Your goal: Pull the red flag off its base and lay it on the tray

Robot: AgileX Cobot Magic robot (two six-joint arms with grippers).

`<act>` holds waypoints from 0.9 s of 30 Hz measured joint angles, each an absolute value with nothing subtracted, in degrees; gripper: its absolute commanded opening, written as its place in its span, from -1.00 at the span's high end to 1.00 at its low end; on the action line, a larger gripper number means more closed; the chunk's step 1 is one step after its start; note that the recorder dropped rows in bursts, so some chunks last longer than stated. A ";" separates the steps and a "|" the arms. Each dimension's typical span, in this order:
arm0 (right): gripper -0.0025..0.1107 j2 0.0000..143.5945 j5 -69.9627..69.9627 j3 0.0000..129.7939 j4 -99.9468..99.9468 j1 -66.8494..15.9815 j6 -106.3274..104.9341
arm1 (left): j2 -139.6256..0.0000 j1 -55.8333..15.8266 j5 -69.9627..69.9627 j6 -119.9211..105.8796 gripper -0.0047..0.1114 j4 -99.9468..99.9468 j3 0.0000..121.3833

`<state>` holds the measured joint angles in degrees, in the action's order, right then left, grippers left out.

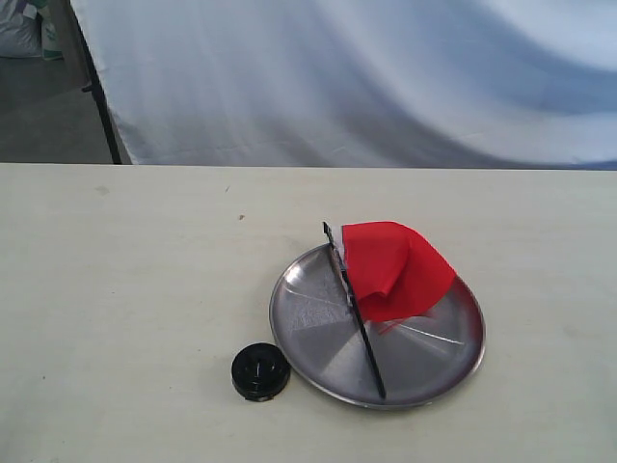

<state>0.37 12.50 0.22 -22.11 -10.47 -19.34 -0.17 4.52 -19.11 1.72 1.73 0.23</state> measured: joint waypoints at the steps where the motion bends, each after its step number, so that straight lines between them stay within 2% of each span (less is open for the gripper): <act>1: 0.96 0.37 12.50 0.22 -21.88 -10.47 -19.34 | -0.17 4.52 -19.11 1.72 0.92 1.73 0.23; 7: 0.96 0.37 14.94 0.22 -12.35 -10.47 -16.50 | -0.17 4.52 -19.11 1.72 0.92 1.73 0.23; 11: 0.96 0.37 17.59 0.22 1.24 -10.47 -1.77 | -0.17 4.52 -19.11 1.72 0.92 1.73 0.23; 27: 0.96 0.37 18.66 0.22 3.45 -10.47 1.54 | -0.17 4.52 -19.11 1.72 0.92 1.73 0.23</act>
